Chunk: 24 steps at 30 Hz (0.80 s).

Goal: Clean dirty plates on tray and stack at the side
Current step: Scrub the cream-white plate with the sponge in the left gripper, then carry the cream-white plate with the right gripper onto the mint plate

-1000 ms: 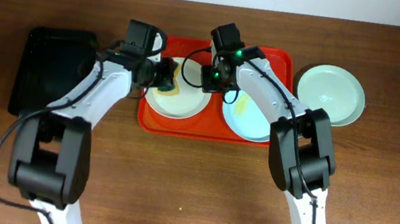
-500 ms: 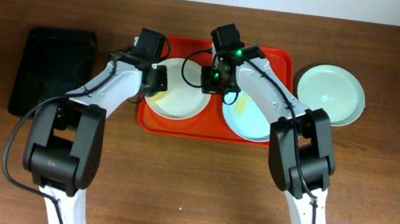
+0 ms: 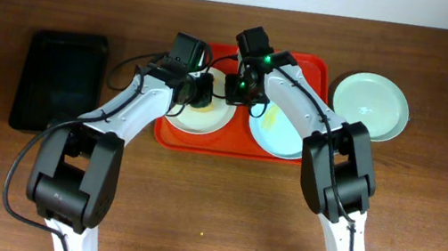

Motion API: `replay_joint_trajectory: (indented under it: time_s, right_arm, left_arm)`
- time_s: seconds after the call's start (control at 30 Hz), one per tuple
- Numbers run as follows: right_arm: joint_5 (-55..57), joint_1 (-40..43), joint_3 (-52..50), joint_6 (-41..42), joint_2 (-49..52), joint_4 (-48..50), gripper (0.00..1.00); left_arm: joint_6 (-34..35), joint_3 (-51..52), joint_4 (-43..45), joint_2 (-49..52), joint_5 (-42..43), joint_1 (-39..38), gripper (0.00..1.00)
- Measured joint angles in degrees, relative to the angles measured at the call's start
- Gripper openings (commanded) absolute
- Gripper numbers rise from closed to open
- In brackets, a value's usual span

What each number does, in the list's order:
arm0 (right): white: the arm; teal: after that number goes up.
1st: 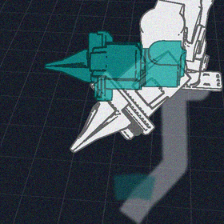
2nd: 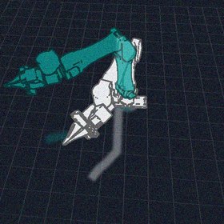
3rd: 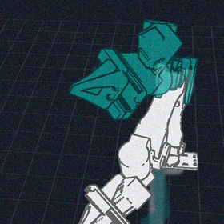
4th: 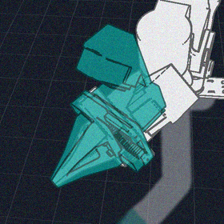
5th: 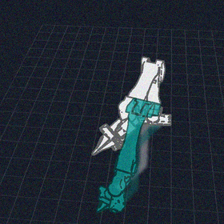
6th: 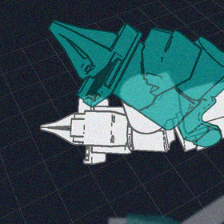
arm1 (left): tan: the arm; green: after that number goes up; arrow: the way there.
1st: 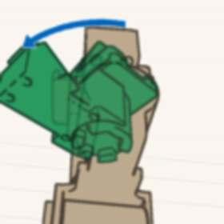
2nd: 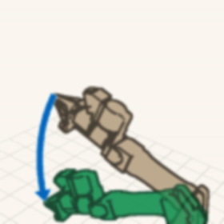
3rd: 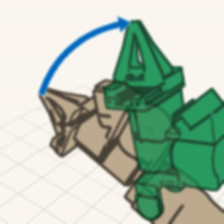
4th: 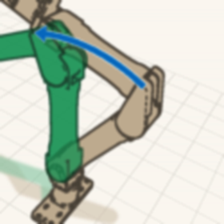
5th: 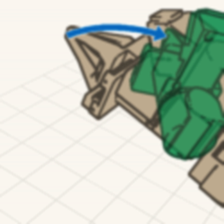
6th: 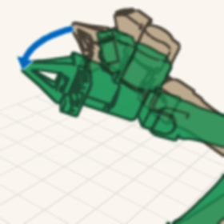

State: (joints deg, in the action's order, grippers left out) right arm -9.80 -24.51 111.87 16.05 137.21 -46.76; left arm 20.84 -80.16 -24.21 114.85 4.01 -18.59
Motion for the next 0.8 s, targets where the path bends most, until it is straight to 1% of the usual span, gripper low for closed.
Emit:
replay_joint_trajectory:
  time_s: [0.13, 0.23, 0.3, 0.37, 0.4, 0.43, 0.5, 0.57, 0.67, 0.73, 0.8]
  right_arm:
    - [0.0, 0.0, 0.0, 0.0, 0.0, 0.0, 0.04]
    - [0.0, 0.0, 0.0, 0.0, 0.0, 0.0, 0.04]
    - [0.0, 0.0, 0.0, 0.0, 0.0, 0.0, 0.04]
    - [0.0, 0.0, 0.0, 0.1, 0.0, -0.2, 0.04]
    - [0.0, 0.0, 0.0, 0.0, 0.0, -0.2, 0.04]
    - [0.0, 0.0, 0.0, 0.0, 0.0, -0.2, 0.04]
    - [0.0, 0.0, 0.0, 0.0, 0.0, -0.2, 0.04]
    - [0.0, 0.0, 0.0, 0.0, 0.0, -0.2, 0.04]
    - [0.0, 0.0, 0.0, 0.0, 0.0, 0.1, 0.04]
    - [0.3, 0.0, 0.3, -2.5, -0.1, -0.2, 0.04]
    - [5.7, -1.0, 0.9, -5.2, -1.3, -2.1, 0.04]
  left_arm:
    - [0.9, 0.1, 0.7, 0.1, -0.2, 0.0, 0.0]
    - [1.3, 0.1, 1.0, 2.9, -1.4, 0.0, 0.0]
    - [1.3, 0.1, 0.7, 3.9, -5.7, 0.0, 0.0]
    - [1.3, 0.0, -1.5, 3.9, -12.0, 0.1, 0.0]
    - [1.3, 0.0, -3.2, 3.9, -17.6, 0.6, 0.0]
    - [0.8, 0.0, -4.1, 3.9, -20.5, 1.0, 0.0]
    - [-0.9, 0.0, -4.7, 3.7, -23.1, 1.3, 0.0]
    - [-1.4, 0.0, -5.2, 2.2, -23.2, 1.3, 0.0]
    - [-1.6, -0.1, -5.1, -4.1, -23.2, 1.9, 0.0]
    - [-1.8, -0.3, -4.7, -8.3, -17.9, 2.6, 0.0]
    - [-1.8, -0.3, -6.5, -11.7, -12.4, 4.6, 0.0]
